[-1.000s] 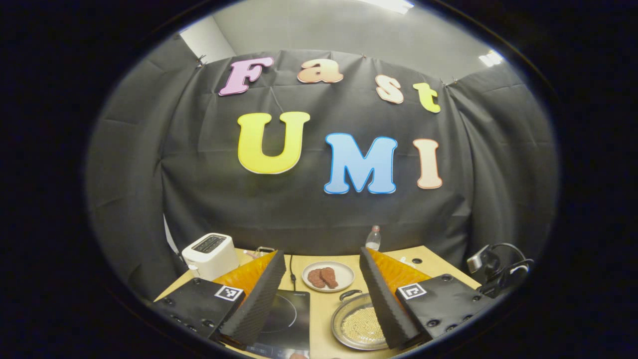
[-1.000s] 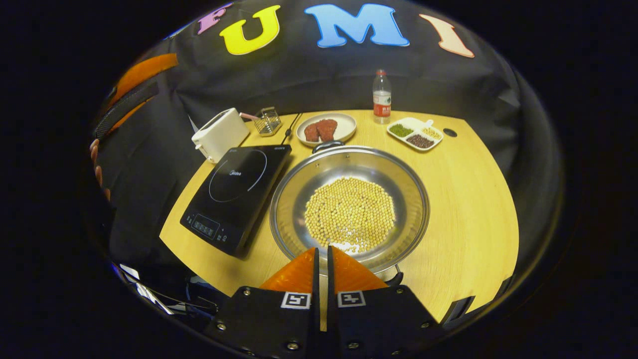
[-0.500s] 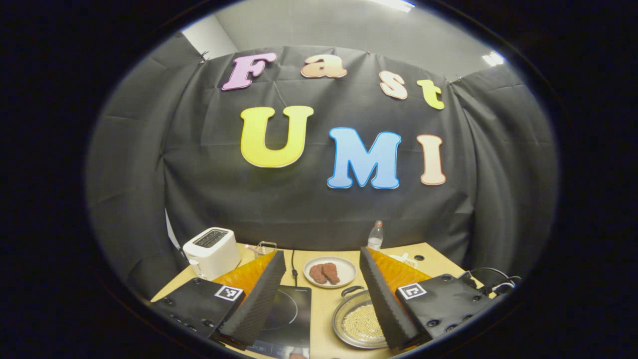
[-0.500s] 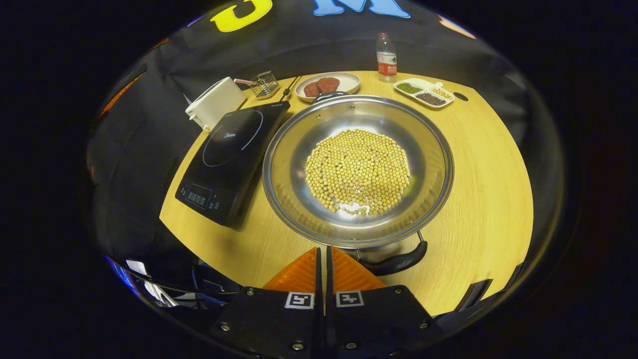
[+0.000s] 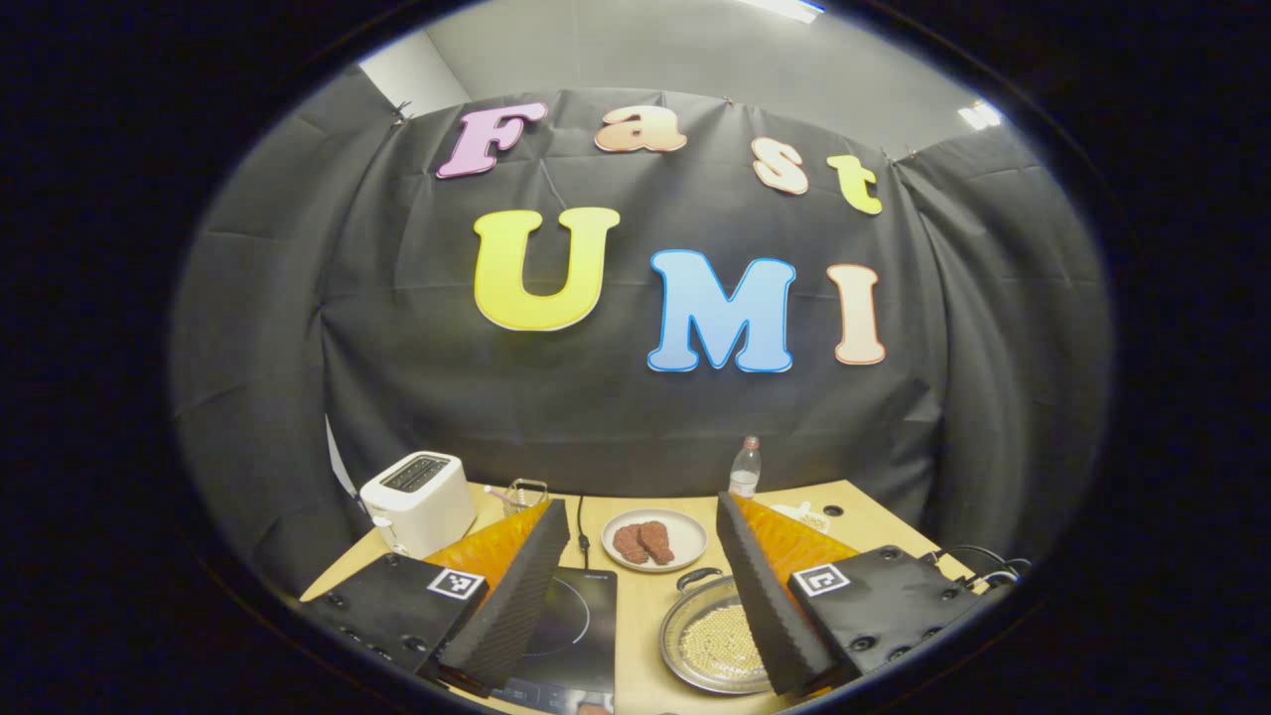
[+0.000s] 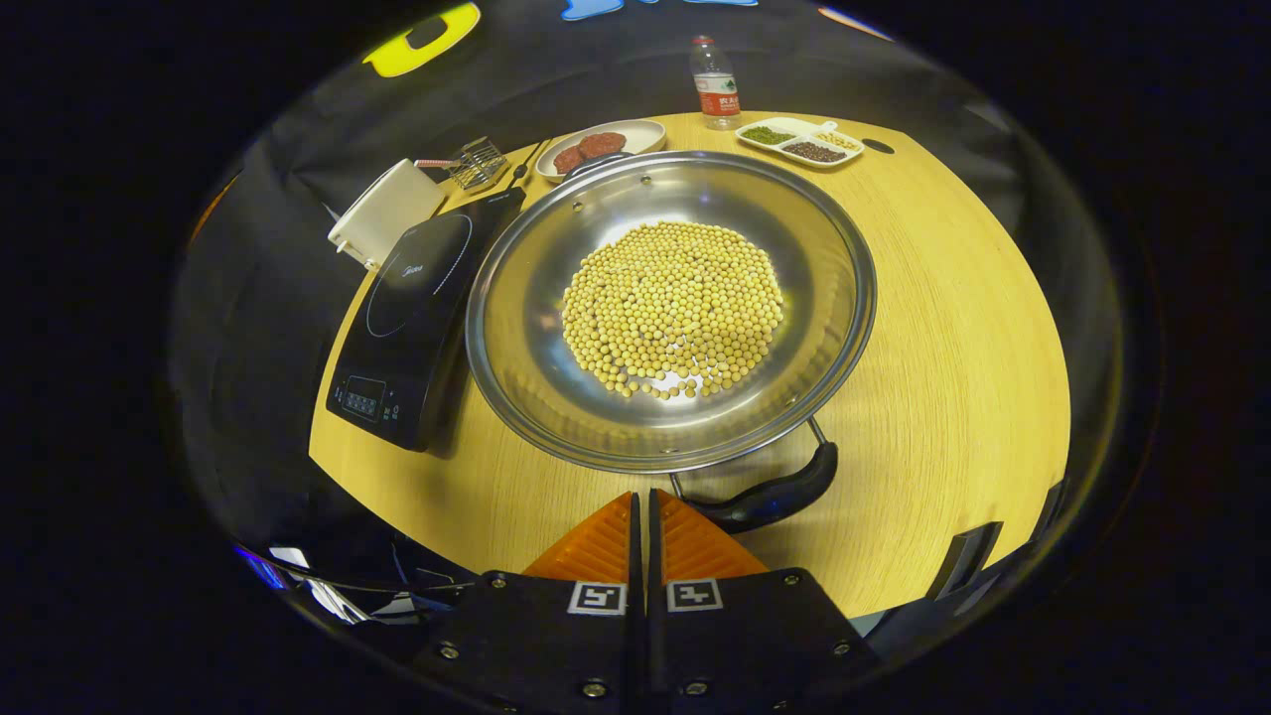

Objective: First push the handle of the pot to place it horizontally, then grasp the pot with both hands and set it on the induction cooktop.

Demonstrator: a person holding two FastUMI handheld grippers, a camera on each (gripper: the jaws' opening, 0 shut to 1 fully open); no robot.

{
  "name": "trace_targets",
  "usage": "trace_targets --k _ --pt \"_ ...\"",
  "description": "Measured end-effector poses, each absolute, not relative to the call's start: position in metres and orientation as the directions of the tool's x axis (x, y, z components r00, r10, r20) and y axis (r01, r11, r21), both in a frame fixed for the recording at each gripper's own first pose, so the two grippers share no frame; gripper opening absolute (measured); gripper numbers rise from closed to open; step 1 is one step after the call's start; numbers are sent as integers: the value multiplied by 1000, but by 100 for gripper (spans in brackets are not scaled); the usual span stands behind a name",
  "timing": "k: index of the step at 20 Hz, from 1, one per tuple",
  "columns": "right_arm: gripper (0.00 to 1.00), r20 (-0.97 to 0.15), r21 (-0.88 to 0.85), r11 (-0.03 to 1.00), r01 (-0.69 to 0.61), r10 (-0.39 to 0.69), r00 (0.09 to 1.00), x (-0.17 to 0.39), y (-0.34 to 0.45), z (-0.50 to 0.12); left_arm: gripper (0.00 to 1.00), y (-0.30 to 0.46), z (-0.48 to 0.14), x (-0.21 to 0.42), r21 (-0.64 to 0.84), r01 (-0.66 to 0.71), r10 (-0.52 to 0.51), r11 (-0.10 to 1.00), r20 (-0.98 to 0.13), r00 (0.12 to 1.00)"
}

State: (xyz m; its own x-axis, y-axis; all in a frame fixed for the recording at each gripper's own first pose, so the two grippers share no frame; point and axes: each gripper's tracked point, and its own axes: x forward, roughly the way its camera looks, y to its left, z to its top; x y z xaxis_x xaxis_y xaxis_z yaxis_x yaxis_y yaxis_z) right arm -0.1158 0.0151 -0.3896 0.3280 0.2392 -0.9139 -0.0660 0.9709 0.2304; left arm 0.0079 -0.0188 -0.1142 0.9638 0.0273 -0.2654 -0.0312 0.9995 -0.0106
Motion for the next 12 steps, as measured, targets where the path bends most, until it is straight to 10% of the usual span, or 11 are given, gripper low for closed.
trace_targets --k 12 --pt "1 -918 165 985 55 133 374 -99 -38 -394 95 -29 -112 14 -20 -6 0 1000 -267 964"
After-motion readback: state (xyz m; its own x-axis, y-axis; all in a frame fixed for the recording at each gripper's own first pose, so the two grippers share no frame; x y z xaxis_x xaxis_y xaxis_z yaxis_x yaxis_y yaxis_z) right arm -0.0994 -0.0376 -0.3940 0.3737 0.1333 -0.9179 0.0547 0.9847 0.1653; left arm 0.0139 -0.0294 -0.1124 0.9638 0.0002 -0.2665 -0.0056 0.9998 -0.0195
